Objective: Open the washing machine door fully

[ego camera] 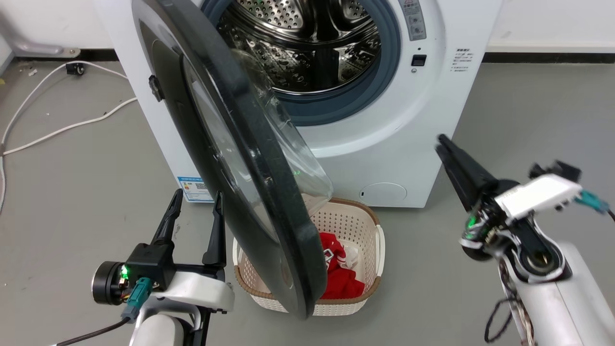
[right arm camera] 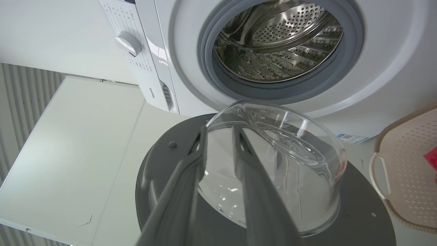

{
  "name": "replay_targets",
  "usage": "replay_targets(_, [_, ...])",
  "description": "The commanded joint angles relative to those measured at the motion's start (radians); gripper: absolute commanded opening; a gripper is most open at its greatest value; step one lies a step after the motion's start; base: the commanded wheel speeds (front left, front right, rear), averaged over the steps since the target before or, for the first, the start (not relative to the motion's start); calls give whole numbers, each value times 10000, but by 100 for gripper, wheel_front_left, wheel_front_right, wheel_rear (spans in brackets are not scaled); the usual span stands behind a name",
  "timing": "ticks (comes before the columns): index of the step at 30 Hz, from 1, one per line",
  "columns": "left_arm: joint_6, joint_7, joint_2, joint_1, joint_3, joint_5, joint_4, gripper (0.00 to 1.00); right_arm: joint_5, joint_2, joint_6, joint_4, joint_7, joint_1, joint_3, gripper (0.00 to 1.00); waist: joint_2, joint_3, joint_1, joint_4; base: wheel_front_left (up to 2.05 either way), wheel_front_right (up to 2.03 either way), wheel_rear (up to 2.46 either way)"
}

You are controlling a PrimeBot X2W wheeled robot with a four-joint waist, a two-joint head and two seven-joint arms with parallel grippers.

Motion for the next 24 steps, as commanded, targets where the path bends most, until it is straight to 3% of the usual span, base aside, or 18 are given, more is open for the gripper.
replay_targets(1, [39,-24,-5,135,81,-12,3,100,-153,-23,0,-313,-645,628,-268,100,0,-59,1,-98,0,0,0])
replay_targets(7, [36,-24,-5,269,236,7,33,100,-1736,-186,0,-1303,-2977,2250,-677,100,0,-152,1,-226,0,0,0])
replay_targets(8, [36,-24,-5,269,236,7,33,100,-1736,-186,0,-1303,-2977,2250,-677,100,0,-152,1,-226,0,0,0])
replay_targets(13, [28,-24,-5,361,333,20,20,100,-3571,-253,0,-1665,-4738,3221,-884,100,0,-224,1,-307,0,0,0])
replay_targets(17, [78,-24,-5,349,362,6,-9,100,-5710,-289,0,-1718,-5596,3581,-1292,100,0,-196,1,-352,0,0,0])
replay_targets(24, [30,-24,-3,326,454,68,7,100,-11234,160,0,-3257,-5843,3899,-2708,100,0,-258,1,-356,0,0,0])
